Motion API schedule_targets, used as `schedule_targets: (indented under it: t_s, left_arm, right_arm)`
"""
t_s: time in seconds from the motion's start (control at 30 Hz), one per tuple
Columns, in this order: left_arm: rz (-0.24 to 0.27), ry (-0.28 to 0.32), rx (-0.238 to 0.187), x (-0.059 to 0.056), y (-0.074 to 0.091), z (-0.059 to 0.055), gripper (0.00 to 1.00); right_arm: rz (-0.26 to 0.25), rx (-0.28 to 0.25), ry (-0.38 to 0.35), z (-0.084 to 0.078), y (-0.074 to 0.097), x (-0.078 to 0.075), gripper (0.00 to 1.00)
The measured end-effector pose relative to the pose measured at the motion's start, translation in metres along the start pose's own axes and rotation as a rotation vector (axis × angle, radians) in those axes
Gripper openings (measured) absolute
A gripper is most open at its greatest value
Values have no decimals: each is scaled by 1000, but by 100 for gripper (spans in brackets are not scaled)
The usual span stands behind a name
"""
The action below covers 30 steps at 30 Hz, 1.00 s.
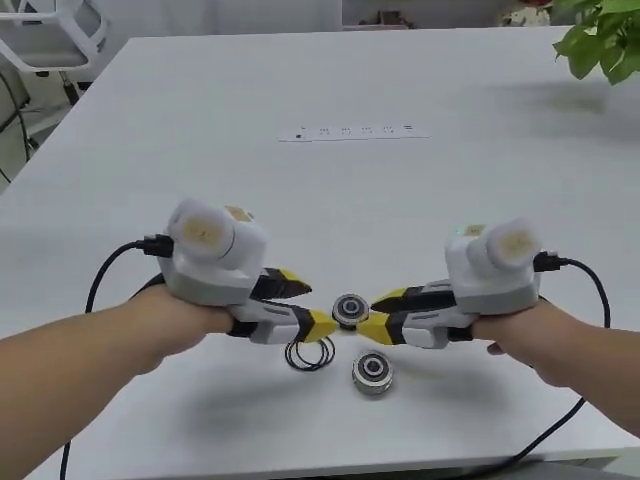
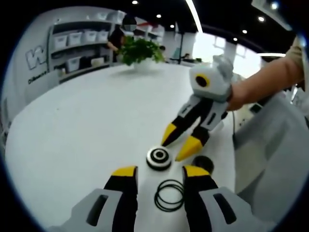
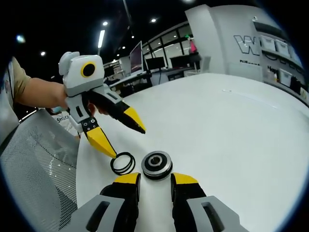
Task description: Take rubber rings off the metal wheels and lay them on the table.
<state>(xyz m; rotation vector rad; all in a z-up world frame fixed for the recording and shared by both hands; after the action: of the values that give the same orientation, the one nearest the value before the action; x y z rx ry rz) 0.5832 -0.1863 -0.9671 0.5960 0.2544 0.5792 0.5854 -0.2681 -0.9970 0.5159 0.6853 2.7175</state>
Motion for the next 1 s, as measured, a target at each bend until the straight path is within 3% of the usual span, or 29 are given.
schedule_targets:
  t_s: [1.0]
  left_arm:
    - [-26,-23,24,-7,-29,6,24]
  right_arm:
    - [-7,2,34,-3,-5,-3,18]
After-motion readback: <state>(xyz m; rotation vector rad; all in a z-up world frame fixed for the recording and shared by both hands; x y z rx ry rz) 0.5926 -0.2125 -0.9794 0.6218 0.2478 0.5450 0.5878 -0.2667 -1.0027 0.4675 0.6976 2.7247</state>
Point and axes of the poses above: the centre of the closed fingertips' face, and the gripper's own axes: y roughly backward along the fingers, x roughly to its left, z roughly out of its top, the point moved 3 cm from there along y, roughly backward along the fingers, and after that the axes turned 5 degrees about z, right-handed, at the moved point
